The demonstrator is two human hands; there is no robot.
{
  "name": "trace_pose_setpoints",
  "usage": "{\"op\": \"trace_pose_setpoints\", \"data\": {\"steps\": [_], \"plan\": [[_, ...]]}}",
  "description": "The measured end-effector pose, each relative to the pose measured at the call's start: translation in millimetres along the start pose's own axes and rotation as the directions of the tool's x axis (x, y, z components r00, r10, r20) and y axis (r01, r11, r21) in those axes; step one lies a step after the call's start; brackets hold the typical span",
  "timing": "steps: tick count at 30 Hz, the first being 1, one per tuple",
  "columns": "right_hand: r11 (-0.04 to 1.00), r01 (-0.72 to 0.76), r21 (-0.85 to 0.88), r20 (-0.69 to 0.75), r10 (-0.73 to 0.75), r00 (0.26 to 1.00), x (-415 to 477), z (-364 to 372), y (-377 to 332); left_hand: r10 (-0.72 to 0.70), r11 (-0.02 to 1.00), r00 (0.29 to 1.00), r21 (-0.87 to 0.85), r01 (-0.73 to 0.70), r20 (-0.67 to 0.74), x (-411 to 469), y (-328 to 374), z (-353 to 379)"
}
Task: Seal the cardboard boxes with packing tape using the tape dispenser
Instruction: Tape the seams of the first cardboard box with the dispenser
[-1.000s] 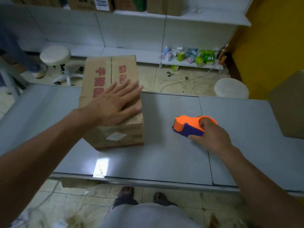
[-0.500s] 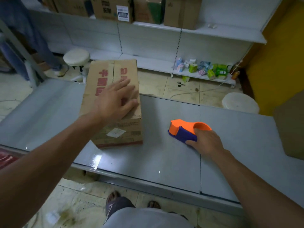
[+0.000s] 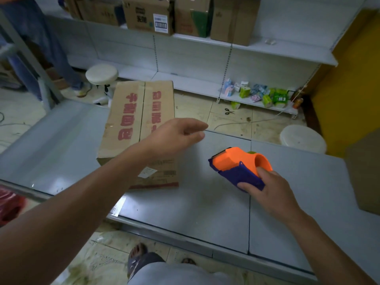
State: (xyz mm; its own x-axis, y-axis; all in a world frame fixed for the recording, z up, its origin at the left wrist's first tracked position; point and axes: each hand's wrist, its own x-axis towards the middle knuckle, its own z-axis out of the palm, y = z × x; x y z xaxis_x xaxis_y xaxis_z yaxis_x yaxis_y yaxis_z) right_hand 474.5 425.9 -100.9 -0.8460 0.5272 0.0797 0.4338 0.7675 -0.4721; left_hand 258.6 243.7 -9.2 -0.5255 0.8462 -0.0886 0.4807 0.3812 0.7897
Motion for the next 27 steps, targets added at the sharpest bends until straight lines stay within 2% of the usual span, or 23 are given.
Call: {"op": "trace_pose_setpoints", "data": {"steps": [2, 6, 8, 13, 17, 22, 27], "plan": [[0.995, -0.020, 0.102, -0.006, 0.021, 1.000, -6.0, -6.3, -5.3, -0.034, 0.999, 0.995, -0.009, 0.035, 0.090, 5.1, 6.7, -2.3], [0.956, -0.035, 0.291, 0.054, 0.020, 0.998, -19.5, -11.7, -10.8, -0.085, 0.971, 0.970, -0.199, 0.132, 0.228, 14.1, 13.9, 2.8], [0.921, -0.041, 0.387, 0.078, 0.012, 0.997, -25.0, -12.6, -13.7, -0.081, 0.961, 0.955, -0.231, 0.151, 0.286, 16.7, 16.1, 5.7], [0.874, -0.010, 0.487, 0.104, -0.047, 0.994, -30.6, -14.6, -18.0, -0.077, 0.938, 0.890, -0.271, 0.218, 0.449, 18.3, 20.6, 10.9], [0.852, 0.005, 0.523, 0.114, -0.075, 0.991, -30.4, -15.1, -18.1, -0.049, 0.947, 0.882, -0.259, 0.191, 0.469, 18.5, 17.8, 12.9], [0.805, 0.009, 0.594, 0.112, -0.093, 0.989, -28.9, -13.1, -15.7, -0.074, 0.922, 0.884, -0.306, 0.238, 0.462, 18.2, 19.6, 11.7], [0.780, 0.000, 0.626, 0.124, -0.100, 0.987, -27.3, -10.7, -16.2, -0.044, 0.942, 0.893, -0.279, 0.187, 0.448, 18.4, 14.5, 13.3]]}}
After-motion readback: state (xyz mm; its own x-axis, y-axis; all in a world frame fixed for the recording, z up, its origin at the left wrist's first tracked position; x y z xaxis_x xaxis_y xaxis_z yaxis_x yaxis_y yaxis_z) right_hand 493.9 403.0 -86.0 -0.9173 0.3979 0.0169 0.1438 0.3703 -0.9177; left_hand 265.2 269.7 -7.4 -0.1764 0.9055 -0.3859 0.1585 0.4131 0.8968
